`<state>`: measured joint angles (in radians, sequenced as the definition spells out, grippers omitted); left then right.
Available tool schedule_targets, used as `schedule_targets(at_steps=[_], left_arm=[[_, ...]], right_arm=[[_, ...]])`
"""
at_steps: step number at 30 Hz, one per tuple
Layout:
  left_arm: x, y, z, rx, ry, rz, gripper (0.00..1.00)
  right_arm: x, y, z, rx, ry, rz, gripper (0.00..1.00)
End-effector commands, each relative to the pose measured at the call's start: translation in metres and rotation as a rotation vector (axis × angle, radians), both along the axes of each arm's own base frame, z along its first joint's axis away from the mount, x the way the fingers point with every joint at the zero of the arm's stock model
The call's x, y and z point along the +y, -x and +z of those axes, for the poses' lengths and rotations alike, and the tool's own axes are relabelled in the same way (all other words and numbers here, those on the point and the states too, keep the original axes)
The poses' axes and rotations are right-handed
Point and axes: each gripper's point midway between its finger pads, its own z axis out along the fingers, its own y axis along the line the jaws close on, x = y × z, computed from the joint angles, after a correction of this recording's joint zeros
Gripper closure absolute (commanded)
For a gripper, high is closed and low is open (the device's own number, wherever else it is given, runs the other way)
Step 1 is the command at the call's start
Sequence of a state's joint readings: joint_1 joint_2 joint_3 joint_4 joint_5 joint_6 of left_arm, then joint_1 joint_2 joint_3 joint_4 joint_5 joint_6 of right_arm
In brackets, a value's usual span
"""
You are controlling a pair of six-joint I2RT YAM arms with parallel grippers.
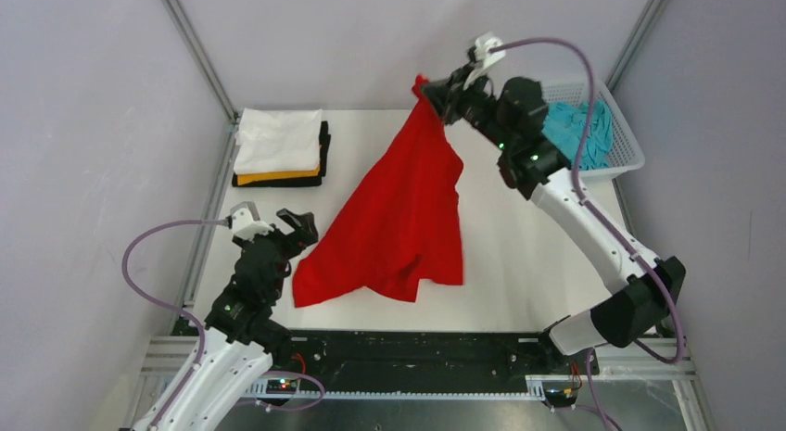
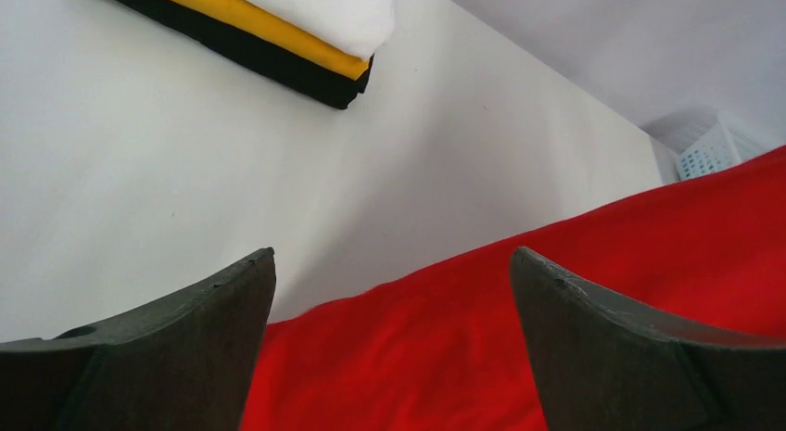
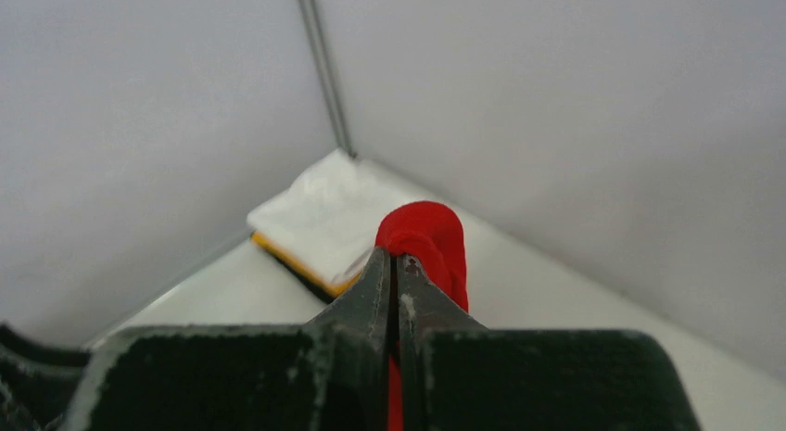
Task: Fold and stack the t-shirts
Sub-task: Move the tshirt to the center of the board
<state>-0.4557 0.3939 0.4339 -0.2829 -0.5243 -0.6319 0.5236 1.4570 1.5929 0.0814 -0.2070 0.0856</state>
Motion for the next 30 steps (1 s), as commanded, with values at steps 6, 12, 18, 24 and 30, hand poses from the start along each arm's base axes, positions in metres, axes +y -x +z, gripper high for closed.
schedule_targets(at_steps=[6, 12, 18, 24, 30], left_arm=[[-0.003, -0.003, -0.025, 0.079, 0.015, 0.012, 0.00], [-0.005, -0.002, -0.052, 0.174, 0.004, 0.023, 0.00], [-0.010, 0.008, -0.084, 0.307, 0.036, 0.023, 0.00], [-0.004, 0.035, -0.117, 0.552, 0.038, 0.093, 0.00], [-0.005, 0.069, -0.154, 0.720, 0.092, 0.124, 0.00]], right_arm=[[0.063, 0.013, -0.120, 0.210, -0.012, 0.150, 1.00], [0.074, 0.015, -0.268, 0.514, 0.035, 0.078, 1.00], [0.060, 0.021, -0.338, 0.671, 0.173, -0.013, 0.64], [0.010, 0.027, -0.287, 0.574, 0.153, -0.223, 0.02], [-0.067, 0.051, -0.267, 0.515, 0.044, -0.456, 0.01]])
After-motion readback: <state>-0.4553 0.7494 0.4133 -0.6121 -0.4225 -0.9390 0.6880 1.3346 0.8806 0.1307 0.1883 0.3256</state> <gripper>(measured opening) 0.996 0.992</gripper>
